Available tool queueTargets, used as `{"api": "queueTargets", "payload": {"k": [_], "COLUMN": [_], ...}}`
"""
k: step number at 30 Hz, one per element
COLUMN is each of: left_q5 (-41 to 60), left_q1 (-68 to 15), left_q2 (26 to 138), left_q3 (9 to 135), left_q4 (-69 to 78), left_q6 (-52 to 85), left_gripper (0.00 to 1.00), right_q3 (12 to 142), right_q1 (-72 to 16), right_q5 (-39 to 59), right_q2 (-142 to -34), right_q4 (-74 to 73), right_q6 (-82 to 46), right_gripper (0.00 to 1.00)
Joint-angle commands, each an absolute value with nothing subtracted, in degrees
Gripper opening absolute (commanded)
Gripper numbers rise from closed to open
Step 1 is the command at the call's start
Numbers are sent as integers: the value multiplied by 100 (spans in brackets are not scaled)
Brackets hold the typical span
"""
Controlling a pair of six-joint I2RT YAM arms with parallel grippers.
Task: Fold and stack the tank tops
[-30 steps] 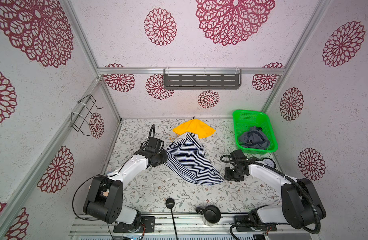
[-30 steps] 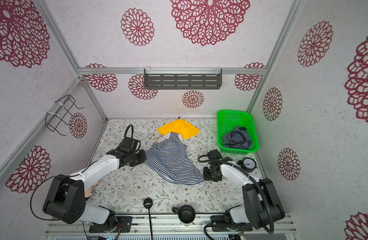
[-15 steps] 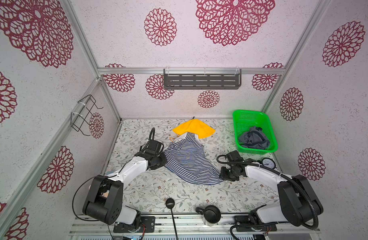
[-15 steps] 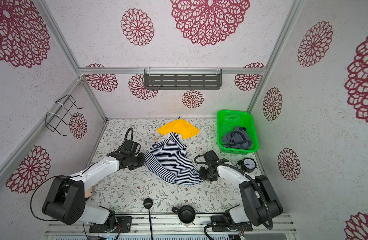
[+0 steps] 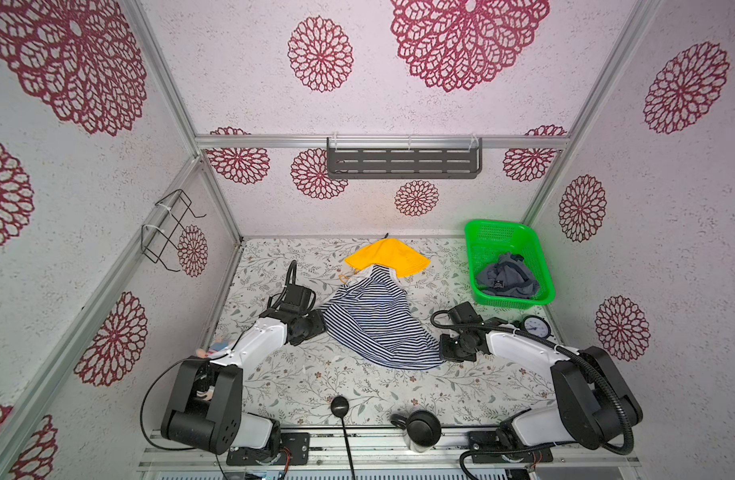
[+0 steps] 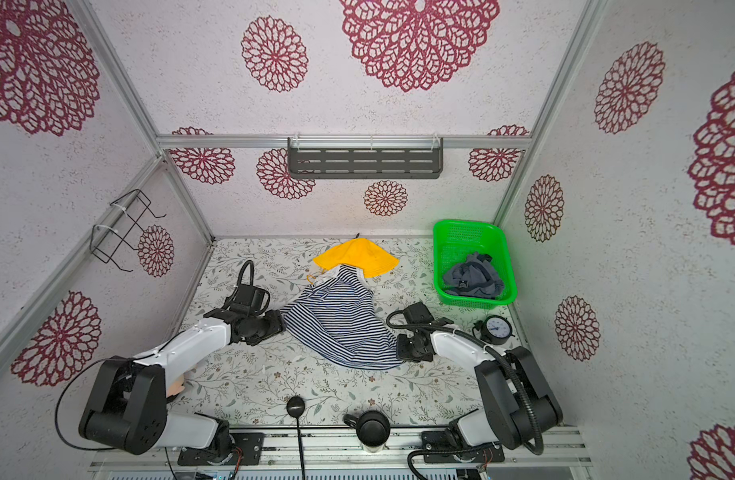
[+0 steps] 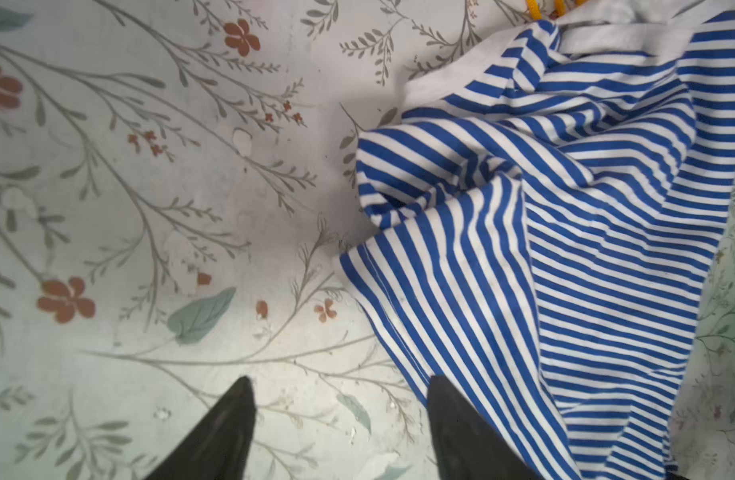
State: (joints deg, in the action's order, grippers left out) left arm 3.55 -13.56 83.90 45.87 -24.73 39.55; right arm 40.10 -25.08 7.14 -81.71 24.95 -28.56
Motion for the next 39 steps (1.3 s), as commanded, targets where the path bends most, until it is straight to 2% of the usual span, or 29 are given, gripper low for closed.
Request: {"api": "queueTargets", "payload": {"k": [1, 5, 8, 14, 18, 23, 26, 28, 39], "left_q5": [384, 604, 701, 847, 918, 985, 985, 986, 1017], "left_q1": [-1229, -1143, -1145, -1125, -1125, -1125, -1134, -1143, -1647], "left_q2": [8808, 9244, 9435, 9791, 9900, 9757, 9568, 9382, 7638], "left_q3": [4712, 4986, 5062, 5124, 5132, 5116, 5115, 5109, 5250], "left_q4": [-1796, -1646, -1612, -1516, -1469, -1617, -1916, -2177, -3999], "left_q6": [3608, 3313, 3214, 3126, 3141, 3254, 3382, 3476, 3961], "left_gripper": [60, 57, 61, 60, 45, 15, 4, 0, 0], "right_q3": [4080, 4051, 4052, 4078, 4092, 4122, 4185, 4254, 4946], "right_q1": [-2516, -2513, -2501, -2498, -2485, -2477, -2465, -2463, -2466], "right_q5": [519, 510, 500, 502, 483, 455, 446, 426, 424], "right_q2": [-8134, -8105, -8112, -8130, -8112, -8108, -8095, -8047, -7097], "right_q4": [2662, 2680, 2681, 2705, 2725, 2751, 2790, 2850, 3816], "right_q6": [-2821, -2832, -2846, -2846, -2856, -2856, -2854, -2841, -2140], "right_gripper": [0, 0, 0, 0, 0, 0, 0, 0, 0]}}
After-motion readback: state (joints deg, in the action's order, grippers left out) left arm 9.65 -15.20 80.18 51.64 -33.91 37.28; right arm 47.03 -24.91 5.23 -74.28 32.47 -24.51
